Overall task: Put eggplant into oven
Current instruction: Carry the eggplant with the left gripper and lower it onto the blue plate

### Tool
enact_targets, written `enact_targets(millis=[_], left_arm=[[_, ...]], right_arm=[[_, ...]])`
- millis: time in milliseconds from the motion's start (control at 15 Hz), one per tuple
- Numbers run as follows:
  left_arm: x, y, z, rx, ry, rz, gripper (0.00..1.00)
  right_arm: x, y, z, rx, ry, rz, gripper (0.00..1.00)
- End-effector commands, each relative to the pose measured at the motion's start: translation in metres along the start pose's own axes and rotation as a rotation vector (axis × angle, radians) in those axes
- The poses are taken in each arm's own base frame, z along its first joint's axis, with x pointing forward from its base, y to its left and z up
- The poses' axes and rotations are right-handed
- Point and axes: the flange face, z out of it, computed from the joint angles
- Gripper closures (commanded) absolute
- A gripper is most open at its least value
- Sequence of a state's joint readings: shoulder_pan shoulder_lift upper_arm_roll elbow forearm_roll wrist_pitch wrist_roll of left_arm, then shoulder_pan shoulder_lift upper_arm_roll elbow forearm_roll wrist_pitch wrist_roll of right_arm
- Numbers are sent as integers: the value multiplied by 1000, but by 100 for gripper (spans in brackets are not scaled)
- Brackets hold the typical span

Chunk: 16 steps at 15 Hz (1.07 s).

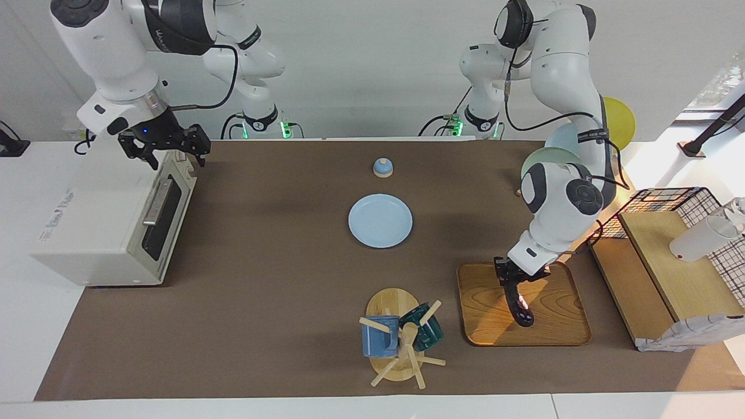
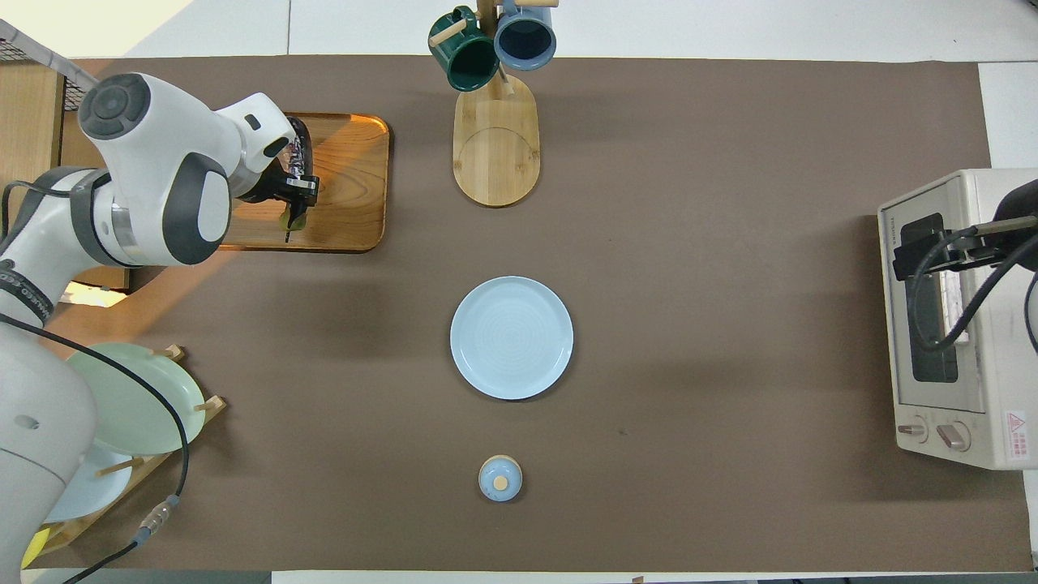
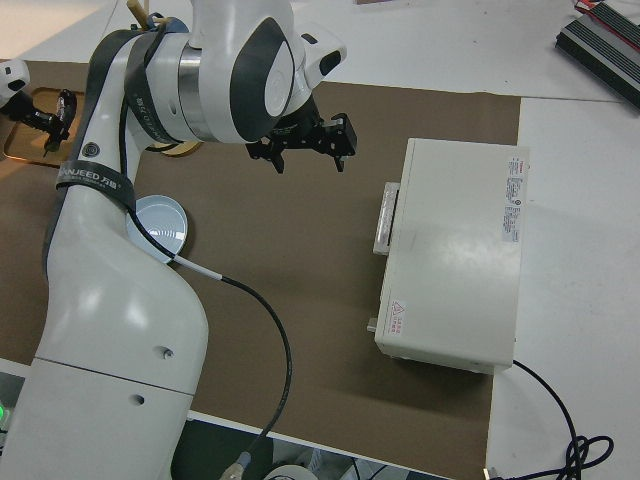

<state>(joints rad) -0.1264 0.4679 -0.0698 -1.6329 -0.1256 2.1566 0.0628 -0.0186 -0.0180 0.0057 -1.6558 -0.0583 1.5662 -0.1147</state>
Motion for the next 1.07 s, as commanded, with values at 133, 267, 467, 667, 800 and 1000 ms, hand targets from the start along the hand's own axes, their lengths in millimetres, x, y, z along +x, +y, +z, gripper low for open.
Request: enact_targets(millis=[133,267,467,667,800,1000], left_arm=[[-39,55,-90,-56,-87,-41,100],[-56,94,-93,-51,-113,-57,100],[-80,171,-80,-39,-135,-85,100],[-118,228,-54,-36,-109,-72,100],[-158,259,-27,-46,-51,-70,100],[-193,299,16,-47,-40,-61,100]], right_arm=[[-8,14,2,32,-15,20,0],[-11,18,6,33,-16,-2,73],[-19,31,30,23,30,8,100],[-14,55,59,0,77,94,100],[-2,67,76,-45,63,138,100],[4,85,99,-80,32,153,100]])
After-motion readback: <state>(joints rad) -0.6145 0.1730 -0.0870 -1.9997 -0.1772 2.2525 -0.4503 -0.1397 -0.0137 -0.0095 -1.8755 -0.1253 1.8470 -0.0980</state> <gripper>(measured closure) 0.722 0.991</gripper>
